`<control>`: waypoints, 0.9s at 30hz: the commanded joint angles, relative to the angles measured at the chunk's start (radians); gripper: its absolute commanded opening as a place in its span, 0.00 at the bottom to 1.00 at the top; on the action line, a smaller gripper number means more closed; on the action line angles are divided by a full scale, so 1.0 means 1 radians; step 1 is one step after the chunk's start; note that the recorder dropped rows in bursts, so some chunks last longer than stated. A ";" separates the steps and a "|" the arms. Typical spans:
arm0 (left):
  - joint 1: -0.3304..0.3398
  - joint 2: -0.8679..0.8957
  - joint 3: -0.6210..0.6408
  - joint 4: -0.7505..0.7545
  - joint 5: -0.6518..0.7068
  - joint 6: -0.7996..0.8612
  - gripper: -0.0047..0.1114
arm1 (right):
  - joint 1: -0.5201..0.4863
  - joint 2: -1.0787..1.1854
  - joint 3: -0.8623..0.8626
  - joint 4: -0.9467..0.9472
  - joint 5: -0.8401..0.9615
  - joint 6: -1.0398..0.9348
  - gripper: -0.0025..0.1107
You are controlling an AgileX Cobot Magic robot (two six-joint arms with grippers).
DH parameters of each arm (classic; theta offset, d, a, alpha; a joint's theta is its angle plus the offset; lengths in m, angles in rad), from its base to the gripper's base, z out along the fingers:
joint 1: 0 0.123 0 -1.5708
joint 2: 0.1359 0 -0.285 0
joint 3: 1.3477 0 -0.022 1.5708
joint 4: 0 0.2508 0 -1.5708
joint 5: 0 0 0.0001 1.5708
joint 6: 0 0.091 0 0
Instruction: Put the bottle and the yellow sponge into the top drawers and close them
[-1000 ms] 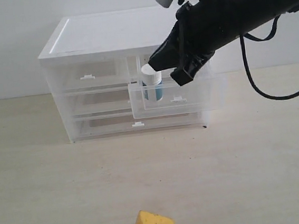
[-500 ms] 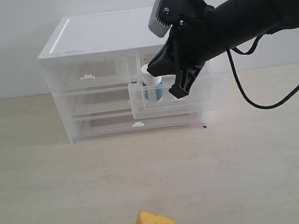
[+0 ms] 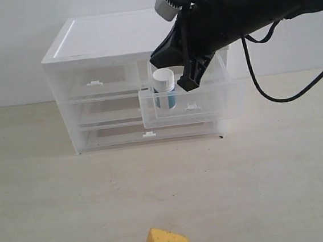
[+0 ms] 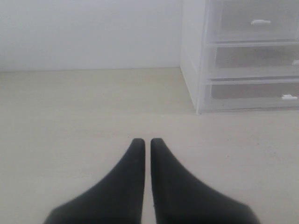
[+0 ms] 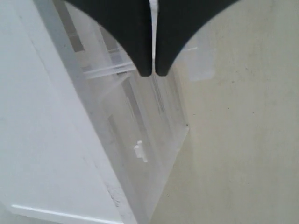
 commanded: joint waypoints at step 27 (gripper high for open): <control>0.002 -0.003 0.004 -0.010 -0.005 -0.008 0.08 | -0.071 0.077 -0.026 -0.078 -0.040 0.272 0.02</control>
